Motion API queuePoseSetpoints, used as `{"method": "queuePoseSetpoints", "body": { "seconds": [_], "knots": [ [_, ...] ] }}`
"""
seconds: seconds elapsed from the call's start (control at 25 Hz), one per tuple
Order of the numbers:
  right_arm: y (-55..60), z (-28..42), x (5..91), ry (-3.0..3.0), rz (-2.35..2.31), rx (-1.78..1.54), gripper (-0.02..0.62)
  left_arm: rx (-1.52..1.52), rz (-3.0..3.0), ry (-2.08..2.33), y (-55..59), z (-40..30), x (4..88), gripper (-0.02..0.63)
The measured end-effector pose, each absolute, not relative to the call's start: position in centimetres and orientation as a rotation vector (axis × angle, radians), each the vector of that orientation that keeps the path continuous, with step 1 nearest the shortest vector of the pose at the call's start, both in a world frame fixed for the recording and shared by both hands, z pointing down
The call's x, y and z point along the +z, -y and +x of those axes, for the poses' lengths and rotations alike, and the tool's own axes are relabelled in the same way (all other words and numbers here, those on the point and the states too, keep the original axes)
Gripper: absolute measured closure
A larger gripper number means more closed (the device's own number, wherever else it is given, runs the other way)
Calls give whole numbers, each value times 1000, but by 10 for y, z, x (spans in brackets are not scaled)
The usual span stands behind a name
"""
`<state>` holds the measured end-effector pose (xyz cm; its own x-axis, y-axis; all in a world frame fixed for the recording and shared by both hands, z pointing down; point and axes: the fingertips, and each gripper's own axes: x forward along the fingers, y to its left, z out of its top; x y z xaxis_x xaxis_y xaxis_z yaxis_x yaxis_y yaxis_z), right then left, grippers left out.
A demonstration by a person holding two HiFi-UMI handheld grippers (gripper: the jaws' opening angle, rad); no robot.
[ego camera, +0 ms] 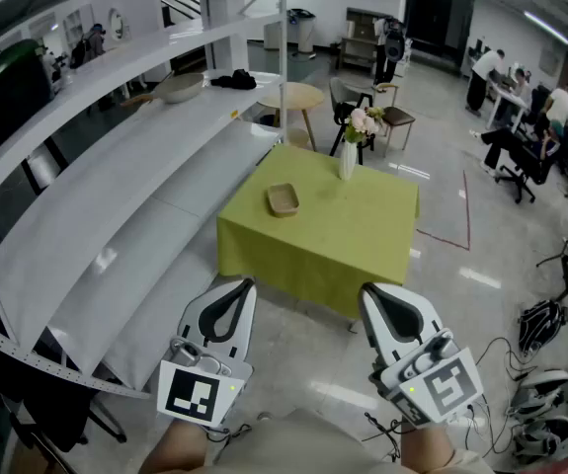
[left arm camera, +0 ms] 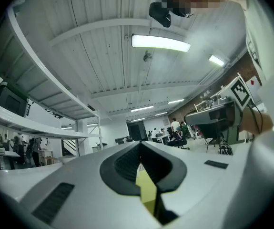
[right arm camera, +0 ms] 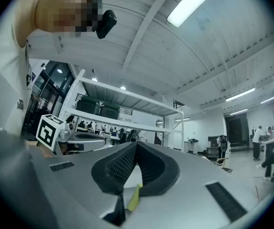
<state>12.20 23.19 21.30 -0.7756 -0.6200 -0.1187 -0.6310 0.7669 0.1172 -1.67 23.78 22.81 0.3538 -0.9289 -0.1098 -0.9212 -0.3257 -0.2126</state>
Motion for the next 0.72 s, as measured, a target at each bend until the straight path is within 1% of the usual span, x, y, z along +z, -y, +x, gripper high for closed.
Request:
{"method": "queuePoseSetpoints", "body": {
  "seconds": [0.72],
  "knots": [
    [-225,142,221,-2851,-1037,181,589,-126,-2357,-1693,-234,-4,241,600]
  ]
}}
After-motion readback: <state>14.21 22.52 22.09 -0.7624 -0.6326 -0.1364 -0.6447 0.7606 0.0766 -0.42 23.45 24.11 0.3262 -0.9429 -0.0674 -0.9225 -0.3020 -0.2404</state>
